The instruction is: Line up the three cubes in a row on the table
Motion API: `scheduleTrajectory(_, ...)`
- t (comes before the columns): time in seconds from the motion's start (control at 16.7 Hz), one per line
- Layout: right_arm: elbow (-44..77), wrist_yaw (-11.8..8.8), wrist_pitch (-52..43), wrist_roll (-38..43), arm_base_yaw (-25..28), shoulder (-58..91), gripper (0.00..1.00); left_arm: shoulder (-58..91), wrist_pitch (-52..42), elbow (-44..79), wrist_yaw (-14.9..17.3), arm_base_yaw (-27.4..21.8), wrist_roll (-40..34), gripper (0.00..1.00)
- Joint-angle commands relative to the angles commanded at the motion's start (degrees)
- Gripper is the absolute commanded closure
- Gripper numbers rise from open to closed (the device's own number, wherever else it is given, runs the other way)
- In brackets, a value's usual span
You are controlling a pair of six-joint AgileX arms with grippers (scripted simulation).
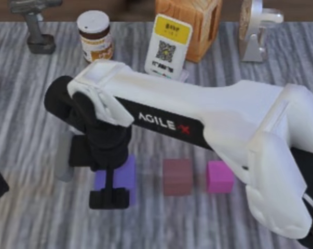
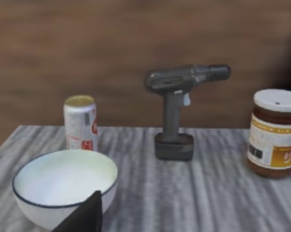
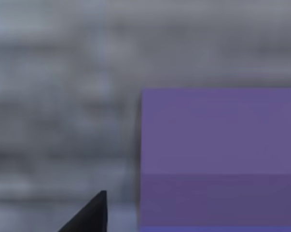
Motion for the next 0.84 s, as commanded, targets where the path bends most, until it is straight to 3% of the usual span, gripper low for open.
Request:
scheduleTrajectory(0.24, 1.0, 0.0, -0.9, -0.1, 0.1, 0.2, 0.0, 0.0, 0.0, 0.0, 0.0, 0.0, 0.0, 0.0)
scheduleTrajectory(0.84, 21.0, 0.0, -18.3, -0.1, 0.4, 2.7, 0.0, 0.0, 0.0, 0.0, 0.0, 0.0, 0.0, 0.0)
